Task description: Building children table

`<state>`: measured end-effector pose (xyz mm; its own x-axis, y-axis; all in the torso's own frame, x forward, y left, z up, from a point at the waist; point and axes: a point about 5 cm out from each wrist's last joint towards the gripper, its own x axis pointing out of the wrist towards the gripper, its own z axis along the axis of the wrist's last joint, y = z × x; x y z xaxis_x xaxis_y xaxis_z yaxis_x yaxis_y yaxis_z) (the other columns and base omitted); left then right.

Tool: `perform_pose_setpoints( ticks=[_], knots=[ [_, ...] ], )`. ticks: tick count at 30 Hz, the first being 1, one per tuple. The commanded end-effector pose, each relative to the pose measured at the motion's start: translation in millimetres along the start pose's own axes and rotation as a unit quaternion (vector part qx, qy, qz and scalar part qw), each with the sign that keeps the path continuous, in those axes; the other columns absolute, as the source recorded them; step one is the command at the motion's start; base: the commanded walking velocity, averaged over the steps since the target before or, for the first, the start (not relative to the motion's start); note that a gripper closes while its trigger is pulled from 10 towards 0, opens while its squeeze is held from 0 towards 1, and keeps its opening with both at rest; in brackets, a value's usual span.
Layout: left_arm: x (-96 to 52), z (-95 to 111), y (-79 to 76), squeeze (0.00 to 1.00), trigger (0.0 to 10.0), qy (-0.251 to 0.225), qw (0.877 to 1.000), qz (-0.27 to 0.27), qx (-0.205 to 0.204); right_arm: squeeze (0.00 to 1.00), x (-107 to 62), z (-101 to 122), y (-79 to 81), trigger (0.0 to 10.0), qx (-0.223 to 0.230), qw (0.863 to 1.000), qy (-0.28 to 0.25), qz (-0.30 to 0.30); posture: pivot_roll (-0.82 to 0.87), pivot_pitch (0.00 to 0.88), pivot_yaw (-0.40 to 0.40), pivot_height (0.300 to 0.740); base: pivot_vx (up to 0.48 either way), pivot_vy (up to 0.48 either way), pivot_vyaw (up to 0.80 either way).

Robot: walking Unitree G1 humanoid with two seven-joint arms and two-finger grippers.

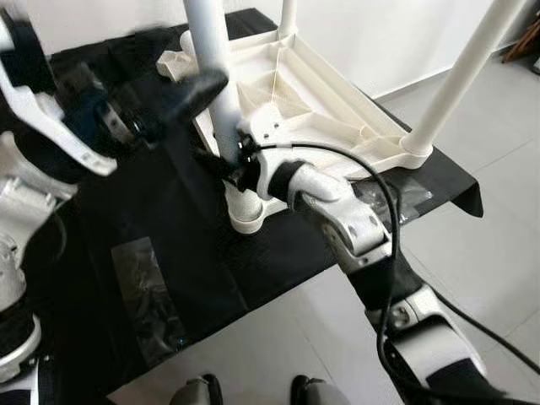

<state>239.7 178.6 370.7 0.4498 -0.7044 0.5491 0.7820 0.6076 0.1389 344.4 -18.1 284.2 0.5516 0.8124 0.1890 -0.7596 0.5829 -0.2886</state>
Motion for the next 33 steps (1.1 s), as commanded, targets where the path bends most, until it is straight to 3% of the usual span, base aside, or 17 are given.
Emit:
perform_pose_setpoints(
  ticks=[1,3,11,12,14,15,18,19,30,33],
  knots=[
    [5.7,-3,0.6,1.00,10.0,0.005,1.000,-0.002,-0.016,0.00,3.5,6,1.5,10.0,-0.024,0.999,-0.013,0.016,-0.08,0.096,-0.025,0.740,0.000,0.000,0.00],
    [13.4,-12,2.8,1.00,10.0,0.020,0.999,0.014,-0.024,0.00,5.3,7,3.7,10.0,-0.052,0.998,-0.010,0.029,-0.08,0.092,-0.025,0.740,0.000,0.000,0.00],
    [22.5,-22,9.7,1.00,10.0,0.040,0.998,0.048,-0.032,0.00,7.2,4,7.4,10.0,-0.063,0.997,-0.004,0.044,-0.08,0.075,-0.023,0.740,0.000,0.000,0.00],
    [25.2,-21,12.2,0.40,10.0,0.042,0.997,0.051,-0.035,0.00,8.2,2,8.4,10.0,-0.062,0.997,-0.002,0.049,-0.08,0.073,-0.023,0.740,0.000,0.000,0.00],
    [26.8,-19,13.7,0.40,10.0,0.043,0.997,0.051,-0.036,0.00,8.9,1,9.3,10.0,-0.061,0.997,-0.001,0.053,-0.08,0.073,-0.023,0.740,0.000,0.000,0.00],
    [27.8,-16,13.7,0.00,10.0,0.039,0.997,0.046,-0.039,0.00,9.8,-1,11.1,10.0,-0.058,0.997,0.002,0.056,-0.07,0.071,-0.023,0.740,0.000,0.000,0.00],
    [28.1,-14,13.8,0.00,9.4,0.037,0.998,0.044,-0.037,0.00,10.4,-2,12.6,10.0,-0.057,0.997,0.003,0.059,-0.07,0.068,-0.023,0.740,0.000,0.000,0.00],
    [28.1,-13,14.7,0.00,0.0,0.035,0.998,0.046,-0.035,0.00,11.8,-4,15.1,10.0,-0.054,0.997,0.003,0.062,-0.07,0.066,-0.023,0.740,0.000,0.000,0.00],
    [26.8,-12,22.4,0.00,0.0,0.044,0.996,0.076,-0.017,0.00,10.2,-6,20.2,10.0,-0.027,0.997,-0.016,0.074,-0.07,0.053,-0.024,0.740,0.000,0.000,0.00],
    [27.2,-12,22.3,0.00,0.0,0.054,0.996,0.064,-0.009,0.00,4.6,-1,20.0,10.0,0.000,0.993,-0.035,0.113,-0.07,0.049,-0.028,0.740,0.000,0.000,0.00]
  ],
)
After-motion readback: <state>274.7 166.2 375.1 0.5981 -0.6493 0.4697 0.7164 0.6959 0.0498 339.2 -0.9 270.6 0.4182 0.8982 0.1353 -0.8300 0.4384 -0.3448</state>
